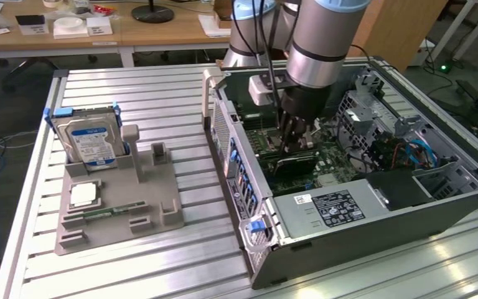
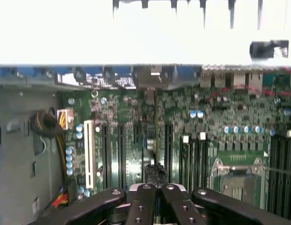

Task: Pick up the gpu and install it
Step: 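Press down on the gpu until it lock into place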

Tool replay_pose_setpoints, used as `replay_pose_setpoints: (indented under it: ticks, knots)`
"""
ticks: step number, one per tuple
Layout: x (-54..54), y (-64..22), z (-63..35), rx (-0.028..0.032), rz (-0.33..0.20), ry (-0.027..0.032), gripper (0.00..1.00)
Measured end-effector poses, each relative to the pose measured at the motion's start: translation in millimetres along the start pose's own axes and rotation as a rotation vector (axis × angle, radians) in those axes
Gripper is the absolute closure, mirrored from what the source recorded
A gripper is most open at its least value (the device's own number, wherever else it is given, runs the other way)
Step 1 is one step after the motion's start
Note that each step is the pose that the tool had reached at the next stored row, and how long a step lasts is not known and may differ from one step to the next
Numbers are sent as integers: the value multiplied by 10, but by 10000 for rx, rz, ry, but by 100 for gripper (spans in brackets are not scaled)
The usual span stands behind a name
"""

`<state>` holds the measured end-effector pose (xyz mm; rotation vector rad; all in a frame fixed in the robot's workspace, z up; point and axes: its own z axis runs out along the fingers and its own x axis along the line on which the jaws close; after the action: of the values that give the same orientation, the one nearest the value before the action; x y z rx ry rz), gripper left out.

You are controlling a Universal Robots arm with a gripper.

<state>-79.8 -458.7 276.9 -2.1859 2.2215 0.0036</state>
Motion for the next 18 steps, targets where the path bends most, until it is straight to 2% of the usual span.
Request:
replay_pose_setpoints:
  ticks: [8,10,15,18]
  knots:
    - [-1,110,10,-7,-366,107,89]
    - [-5,121,12,-6,-366,108,89]
    - [-8,226,20,-6,-366,112,89]
    - [-7,252,27,-7,-366,114,89]
